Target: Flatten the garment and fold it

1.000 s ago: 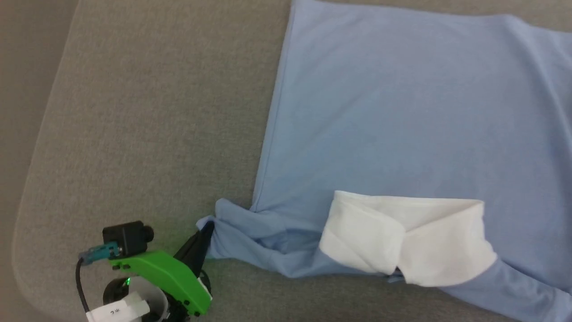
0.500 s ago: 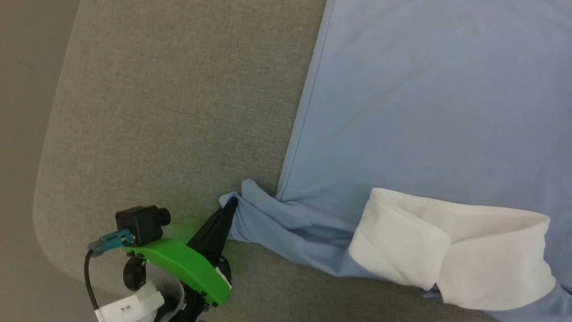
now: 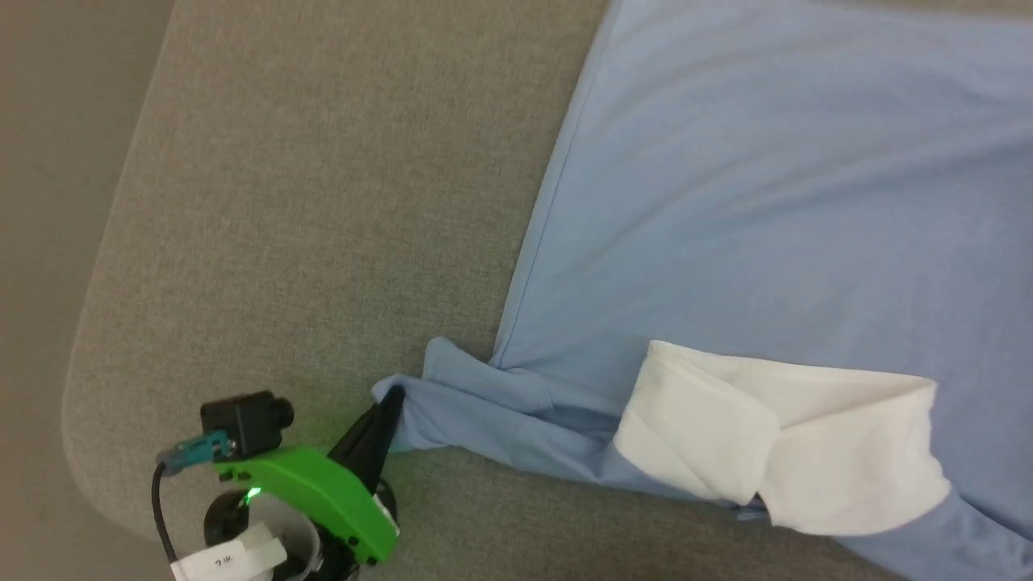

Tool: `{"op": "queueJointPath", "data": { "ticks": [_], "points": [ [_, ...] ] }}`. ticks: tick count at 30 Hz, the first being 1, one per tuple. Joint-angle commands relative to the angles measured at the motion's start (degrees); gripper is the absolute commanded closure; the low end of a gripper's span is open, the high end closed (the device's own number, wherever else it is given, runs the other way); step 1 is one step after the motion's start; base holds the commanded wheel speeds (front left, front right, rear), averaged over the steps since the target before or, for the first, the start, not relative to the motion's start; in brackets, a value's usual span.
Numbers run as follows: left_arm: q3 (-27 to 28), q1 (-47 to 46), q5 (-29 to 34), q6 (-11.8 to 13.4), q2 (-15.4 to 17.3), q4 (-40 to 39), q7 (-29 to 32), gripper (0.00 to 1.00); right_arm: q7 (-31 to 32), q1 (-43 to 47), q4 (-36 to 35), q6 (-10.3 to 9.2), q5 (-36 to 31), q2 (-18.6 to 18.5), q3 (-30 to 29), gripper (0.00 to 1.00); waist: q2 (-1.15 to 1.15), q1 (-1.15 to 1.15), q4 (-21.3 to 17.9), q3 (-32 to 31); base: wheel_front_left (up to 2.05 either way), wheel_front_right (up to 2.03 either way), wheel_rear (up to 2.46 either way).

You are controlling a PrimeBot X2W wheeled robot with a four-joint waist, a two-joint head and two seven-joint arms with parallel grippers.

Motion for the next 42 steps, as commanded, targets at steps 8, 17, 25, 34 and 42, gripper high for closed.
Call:
{"op": "queueJointPath", "data": {
  "ticks": [8,17,25,34,42],
  "points": [
    [1.13,7.16,-1.91,2.71,4.00,-0.42,1.82,1.00,-7.96,23.56,-6.58,-0.09,4.61,7.26,-8.48,1.00,0.00,-0.01,-10.24,-15.74,0.00,0.00,0.00],
    [1.48,9.37,-2.62,3.66,4.97,-1.83,2.38,1.00,3.76,35.57,-8.48,-0.09,7.12,14.27,-13.93,1.00,0.00,-0.01,-15.39,-18.59,0.00,0.00,0.00],
    [1.20,9.28,-2.52,3.88,5.23,-2.37,2.84,1.00,17.82,38.91,-4.95,-0.09,9.85,15.32,-14.65,1.00,0.00,-0.01,-16.27,-18.74,0.00,0.00,0.00],
    [0.88,9.01,-2.54,3.73,5.14,-2.14,3.01,1.00,13.11,37.46,-9.40,-0.09,9.76,15.35,-11.54,0.00,0.00,-0.01,-15.40,-19.10,0.00,0.00,0.00],
    [0.83,8.53,-2.54,3.57,5.05,-2.18,2.96,1.00,-5.23,30.24,-15.14,-0.09,12.13,10.46,4.97,0.00,0.00,-0.01,-14.40,-18.31,0.00,0.00,0.00]
  ]
}}
